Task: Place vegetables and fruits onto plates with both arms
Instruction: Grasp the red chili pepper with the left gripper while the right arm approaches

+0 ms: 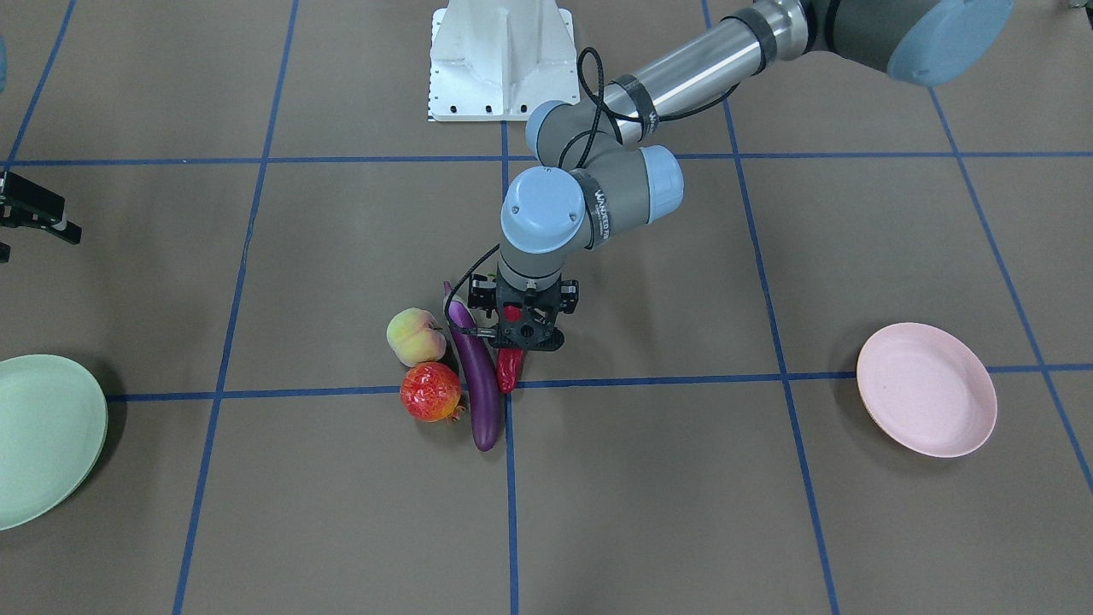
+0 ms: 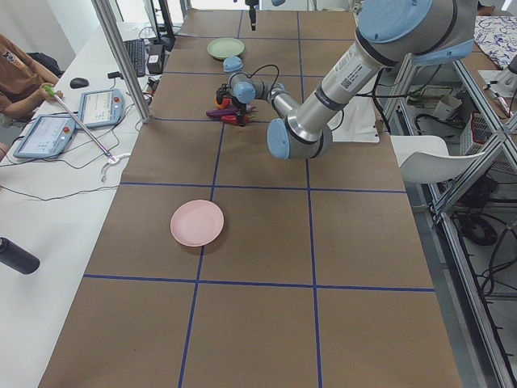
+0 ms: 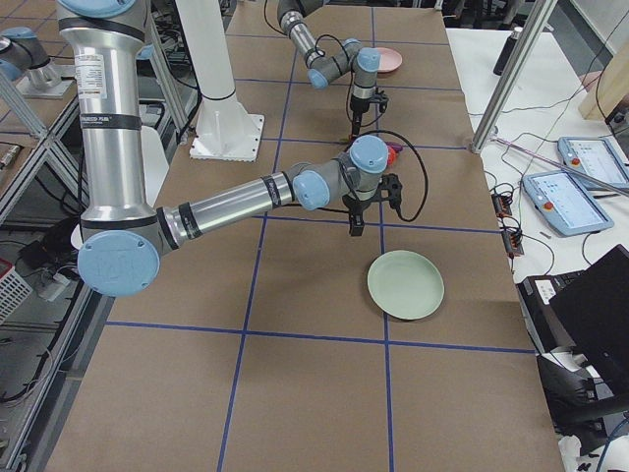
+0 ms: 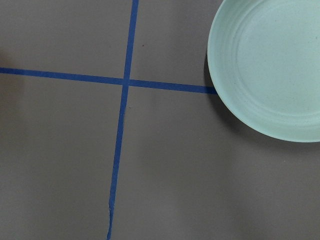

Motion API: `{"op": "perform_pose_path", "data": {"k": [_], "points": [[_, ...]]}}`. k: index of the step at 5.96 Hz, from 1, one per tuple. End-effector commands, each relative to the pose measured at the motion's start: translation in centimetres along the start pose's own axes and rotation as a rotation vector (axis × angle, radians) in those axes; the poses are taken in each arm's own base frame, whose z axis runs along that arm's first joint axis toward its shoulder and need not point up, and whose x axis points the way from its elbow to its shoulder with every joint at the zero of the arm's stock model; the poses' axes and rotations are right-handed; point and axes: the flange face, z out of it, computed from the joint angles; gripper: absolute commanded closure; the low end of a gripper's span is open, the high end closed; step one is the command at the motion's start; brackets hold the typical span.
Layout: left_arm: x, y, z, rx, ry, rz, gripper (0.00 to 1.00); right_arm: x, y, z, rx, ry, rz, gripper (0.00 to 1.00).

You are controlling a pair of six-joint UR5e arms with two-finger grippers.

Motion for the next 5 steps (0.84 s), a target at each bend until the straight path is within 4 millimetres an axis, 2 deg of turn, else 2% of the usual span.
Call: {"op": "perform_pose_path", "data": {"k": [1,2,3,4,5], "points": [[0.2,0.2,0.6,-0.005,0.003,0.002,0.66,-3.4,-0.9,1.2,-0.017,-0.012,0.044,0.0],[0.3,0.1,0.1,0.001,0.011,-0.001,1.0,-6.5,-1.7,1.7,-0.023,-0.029,0.068,0.0],[0.2,-0.8,-2.2,0.029,0.046,-0.083,1.0,-11.0,-2.6,3.2,-0.028,-0.026,0.095,0.0],[-2.6,-2.1,-5.3,0.042,0.077,-0.131,1.0,-15.6,-2.9,4.8,-0.026,-0.02,0.126,0.0],[-13.7,-1.2,-6.8,0.006,0.098,-0.189,1.0,-21.8,-2.9,7.1,-0.01,-0.007,0.207,0.0]]}}
